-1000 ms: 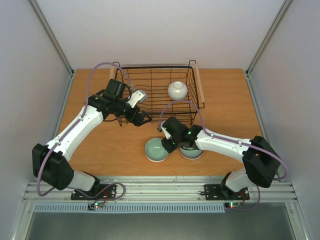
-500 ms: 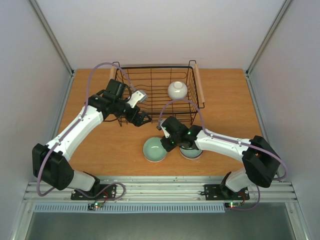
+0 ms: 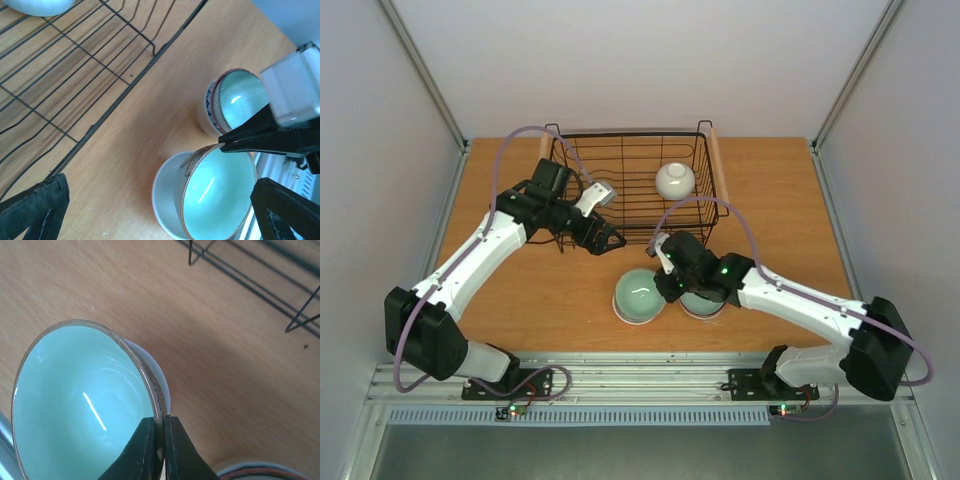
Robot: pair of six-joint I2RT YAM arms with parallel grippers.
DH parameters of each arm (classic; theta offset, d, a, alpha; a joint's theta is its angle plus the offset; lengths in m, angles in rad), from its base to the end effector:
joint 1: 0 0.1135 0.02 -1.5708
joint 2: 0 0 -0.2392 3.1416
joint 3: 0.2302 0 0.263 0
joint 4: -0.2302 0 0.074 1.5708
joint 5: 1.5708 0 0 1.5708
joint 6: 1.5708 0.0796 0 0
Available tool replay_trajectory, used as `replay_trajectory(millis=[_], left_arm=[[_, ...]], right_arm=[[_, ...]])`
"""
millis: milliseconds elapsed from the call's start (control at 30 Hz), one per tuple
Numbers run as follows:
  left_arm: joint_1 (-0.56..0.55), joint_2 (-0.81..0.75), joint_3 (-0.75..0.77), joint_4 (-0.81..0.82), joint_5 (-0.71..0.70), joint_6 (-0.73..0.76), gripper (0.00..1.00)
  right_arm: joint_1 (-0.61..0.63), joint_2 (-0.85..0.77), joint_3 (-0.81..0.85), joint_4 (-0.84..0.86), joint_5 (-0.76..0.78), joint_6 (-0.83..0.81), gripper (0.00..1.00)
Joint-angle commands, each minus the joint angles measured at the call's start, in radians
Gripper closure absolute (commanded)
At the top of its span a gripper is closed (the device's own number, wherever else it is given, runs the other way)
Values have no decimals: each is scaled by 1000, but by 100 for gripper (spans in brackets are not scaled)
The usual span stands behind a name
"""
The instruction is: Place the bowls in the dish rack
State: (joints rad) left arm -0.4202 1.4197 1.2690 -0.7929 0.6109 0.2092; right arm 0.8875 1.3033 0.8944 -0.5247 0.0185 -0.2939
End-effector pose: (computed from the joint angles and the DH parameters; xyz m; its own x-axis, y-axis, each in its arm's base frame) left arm 0.2807 -0.1754 0.2582 -0.5899 0.4499 -0.6705 0.7811 0.5286 -0.3324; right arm 0.1949 0.2371 0.1740 -0.2631 -0.7819 -0.5651 -0.8825 0.4318 -0.1866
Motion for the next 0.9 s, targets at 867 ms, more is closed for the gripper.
replay_trajectory(millis=[867], left_arm=[[47,-26,-23,3,576,-40,1]], right_arm=[[-411,-344,-300,789,-660,243,99]])
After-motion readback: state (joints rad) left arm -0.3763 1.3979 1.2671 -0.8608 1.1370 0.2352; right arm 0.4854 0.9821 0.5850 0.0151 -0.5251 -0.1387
